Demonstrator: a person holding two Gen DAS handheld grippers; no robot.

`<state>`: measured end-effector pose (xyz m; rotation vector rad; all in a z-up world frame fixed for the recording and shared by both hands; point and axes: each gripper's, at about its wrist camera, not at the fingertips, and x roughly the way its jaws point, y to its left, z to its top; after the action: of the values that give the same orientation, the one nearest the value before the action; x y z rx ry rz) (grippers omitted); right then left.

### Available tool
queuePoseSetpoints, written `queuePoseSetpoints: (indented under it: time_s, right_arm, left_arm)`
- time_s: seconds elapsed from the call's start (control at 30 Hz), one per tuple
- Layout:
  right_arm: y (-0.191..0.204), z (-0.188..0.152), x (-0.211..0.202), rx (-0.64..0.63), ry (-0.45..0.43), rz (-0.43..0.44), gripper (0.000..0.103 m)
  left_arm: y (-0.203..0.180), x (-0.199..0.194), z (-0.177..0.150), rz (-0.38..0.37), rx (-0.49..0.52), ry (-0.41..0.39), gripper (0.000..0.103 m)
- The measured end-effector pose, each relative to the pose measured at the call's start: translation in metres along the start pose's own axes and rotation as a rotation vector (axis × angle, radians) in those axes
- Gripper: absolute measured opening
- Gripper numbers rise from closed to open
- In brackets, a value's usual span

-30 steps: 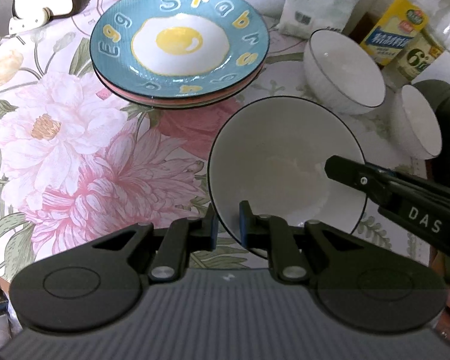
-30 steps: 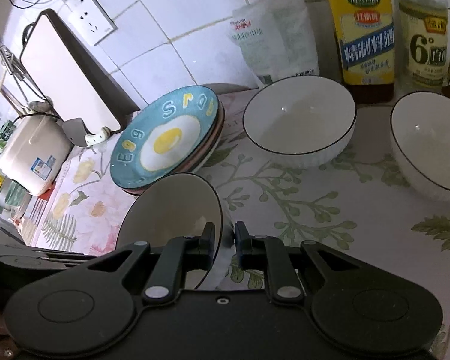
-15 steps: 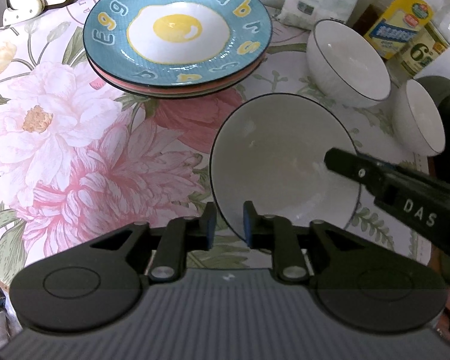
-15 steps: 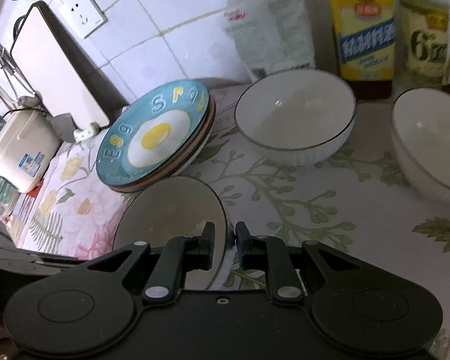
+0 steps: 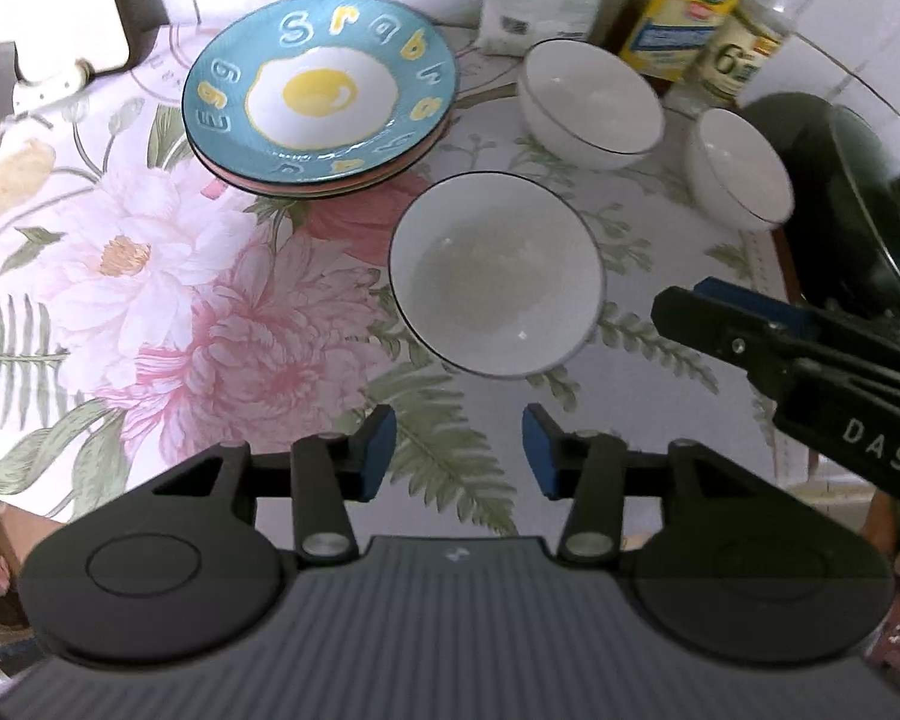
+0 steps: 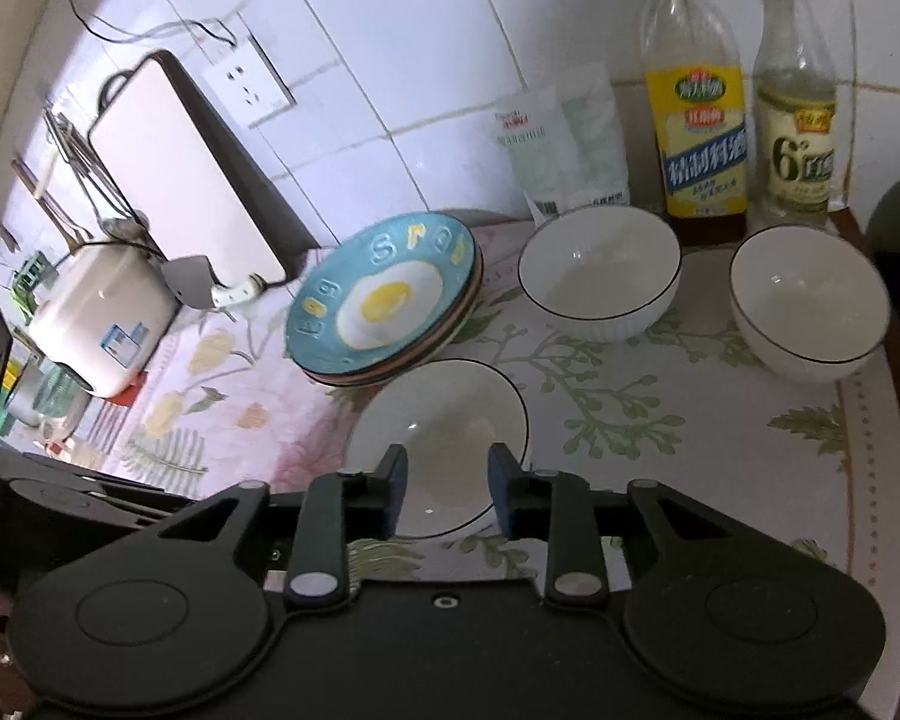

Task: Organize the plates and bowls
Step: 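Carry the white bowl beside the plate stack, set it down, open, then reach the right gripper to the white bowl near the bottles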

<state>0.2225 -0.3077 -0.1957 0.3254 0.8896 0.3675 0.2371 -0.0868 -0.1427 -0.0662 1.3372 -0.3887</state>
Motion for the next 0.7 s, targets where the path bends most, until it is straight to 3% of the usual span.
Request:
queuePoseSetpoints:
  time_s: [0.07,0.37,0.57,0.7]
  right_arm:
    - [0.005,-0.003,-0.015,-0.001,-0.019,-0.009,0.045]
    - [0.012,-0.013,-0.071,0.015,-0.088,-0.055,0.046]
    - [0.008,-0.017,-0.098,0.063,-0.101,-0.025,0.048]
    - [0.009,-0.021,-0.112,0.057,-0.11,-0.017,0.057]
  left_arm:
    - [-0.006,-0.012,-0.004,0.001,0.025,-0.005,0.051]
    - [-0.024,-0.051,-0.023,-0.011,0.127,-0.019,0.062]
    - [-0.04,-0.058,-0.029,-0.016,0.174,-0.003,0.066]
    - [-0.053,-0.06,-0.032,-0.022,0.204,0.009,0.068]
